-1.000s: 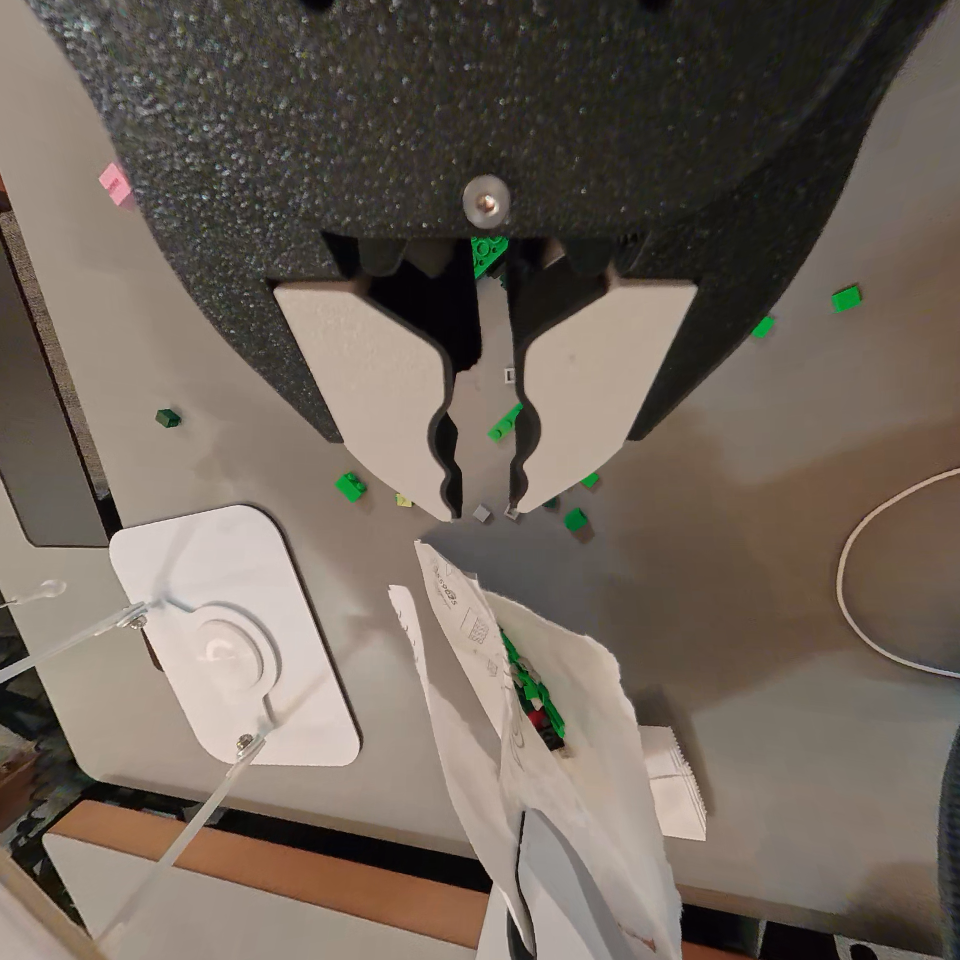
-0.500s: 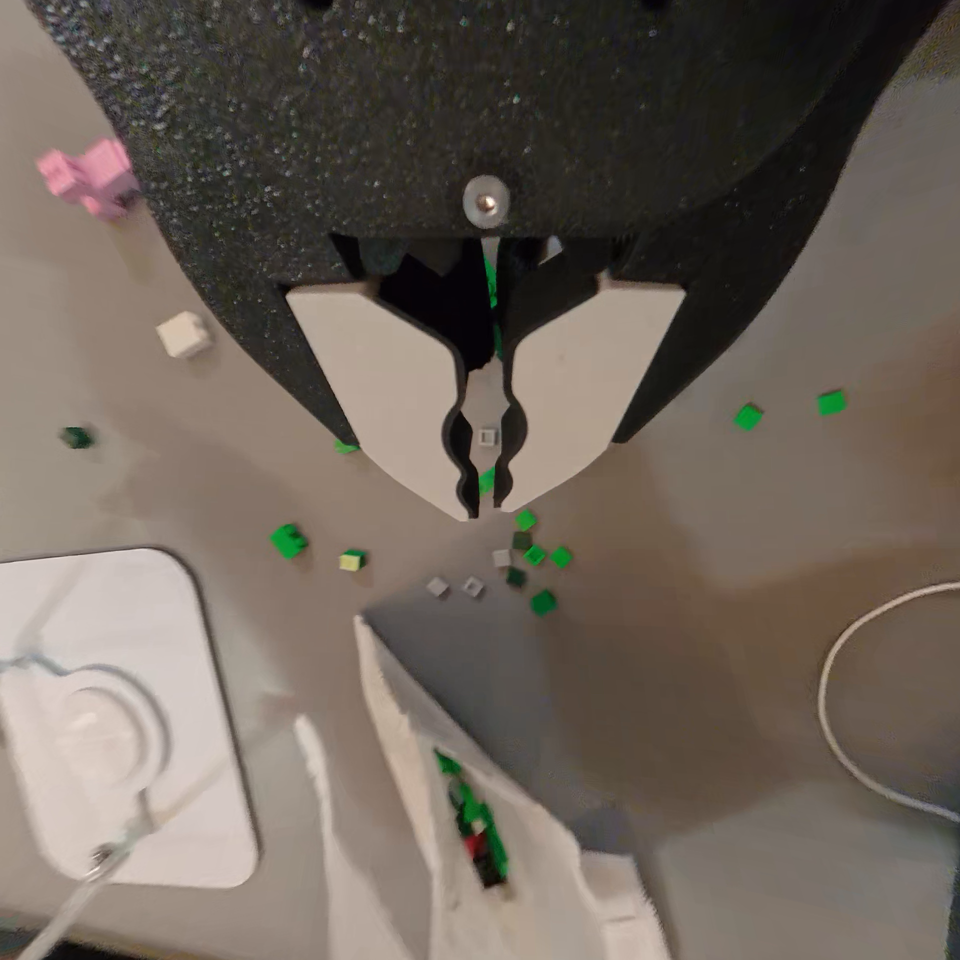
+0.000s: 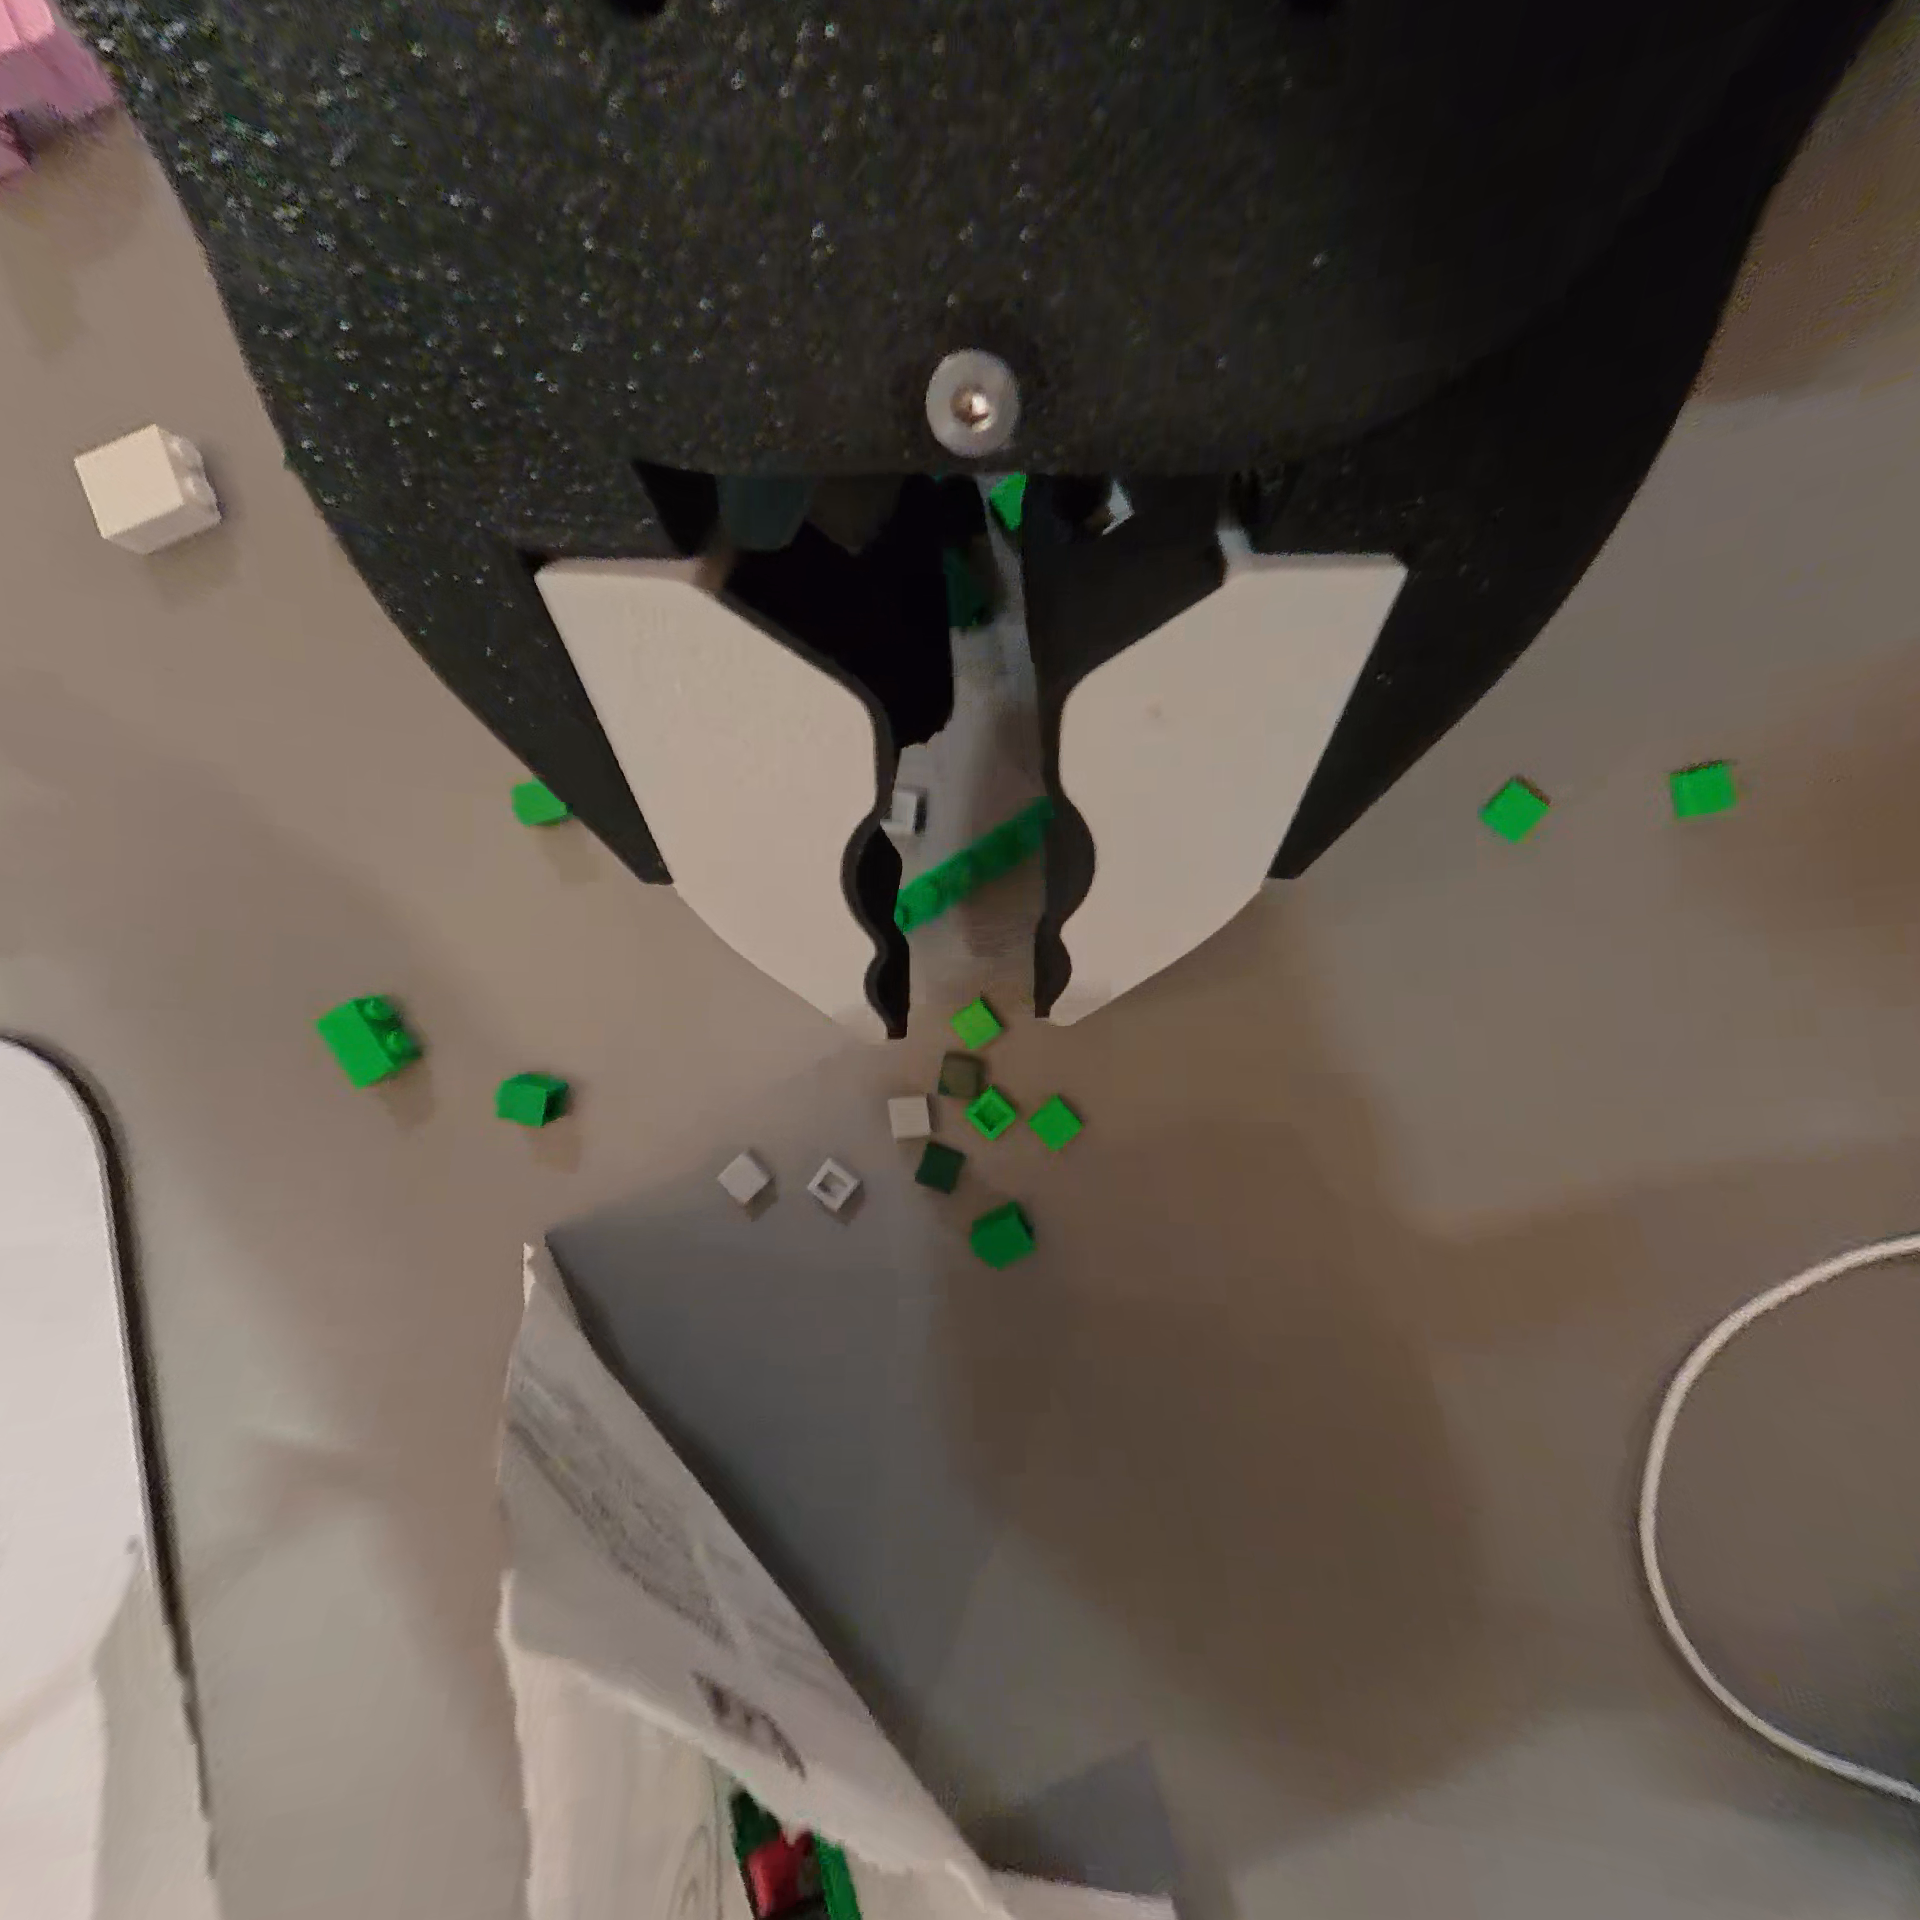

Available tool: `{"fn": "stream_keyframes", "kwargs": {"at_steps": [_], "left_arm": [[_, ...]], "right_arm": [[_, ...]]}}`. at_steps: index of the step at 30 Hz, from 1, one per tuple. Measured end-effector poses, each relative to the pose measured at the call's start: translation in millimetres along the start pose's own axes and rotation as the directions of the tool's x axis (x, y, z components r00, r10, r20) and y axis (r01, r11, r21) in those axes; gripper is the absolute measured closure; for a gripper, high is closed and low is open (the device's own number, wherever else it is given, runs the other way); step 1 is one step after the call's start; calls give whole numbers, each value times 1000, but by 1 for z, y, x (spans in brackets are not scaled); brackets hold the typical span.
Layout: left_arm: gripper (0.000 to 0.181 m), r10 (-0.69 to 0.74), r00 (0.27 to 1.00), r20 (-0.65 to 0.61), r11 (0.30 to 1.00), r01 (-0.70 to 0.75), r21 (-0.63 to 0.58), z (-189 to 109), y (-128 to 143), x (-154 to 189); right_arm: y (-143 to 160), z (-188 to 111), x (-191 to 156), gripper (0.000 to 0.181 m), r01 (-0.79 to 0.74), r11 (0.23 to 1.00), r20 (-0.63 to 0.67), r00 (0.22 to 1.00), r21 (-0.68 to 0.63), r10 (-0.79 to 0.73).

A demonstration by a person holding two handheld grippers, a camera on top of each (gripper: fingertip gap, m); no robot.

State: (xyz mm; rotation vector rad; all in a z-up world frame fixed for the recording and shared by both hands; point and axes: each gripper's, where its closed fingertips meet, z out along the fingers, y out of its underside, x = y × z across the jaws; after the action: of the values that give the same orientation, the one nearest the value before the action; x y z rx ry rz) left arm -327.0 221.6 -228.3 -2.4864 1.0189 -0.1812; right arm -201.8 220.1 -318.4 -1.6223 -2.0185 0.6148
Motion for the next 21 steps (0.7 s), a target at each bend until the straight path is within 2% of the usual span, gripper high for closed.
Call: {"fn": "stream_keyframes", "kwargs": {"at_steps": [4,9,11,15,18,21], "left_arm": [[181,1,1000,7,1000,-1,4,-1,0,-1],[181,0,1000,5,1000,0,13,-1,0,-2],[181,-2,1000,5,1000,2,16,-1,0,-3],[181,0,1000,2,1000,0,16,0,0,-3],[181,1,1000,4,1000,-1,6,3,-1,-4],[181,8,1000,3,1000,-8,-9,5,-2,-4]], "right_arm": [[3,-1,3,157,30,999,-33,999,-38,-32],[24,-39,31,158,-65,997,-165,985,-52,55],[31,-55,35,169,-87,995,-189,979,-54,75],[44,-77,43,175,-128,990,-251,962,-58,110],[54,-82,45,174,-175,984,-263,952,-37,160],[72,-83,39,171,-193,977,-254,953,-92,165]]}}
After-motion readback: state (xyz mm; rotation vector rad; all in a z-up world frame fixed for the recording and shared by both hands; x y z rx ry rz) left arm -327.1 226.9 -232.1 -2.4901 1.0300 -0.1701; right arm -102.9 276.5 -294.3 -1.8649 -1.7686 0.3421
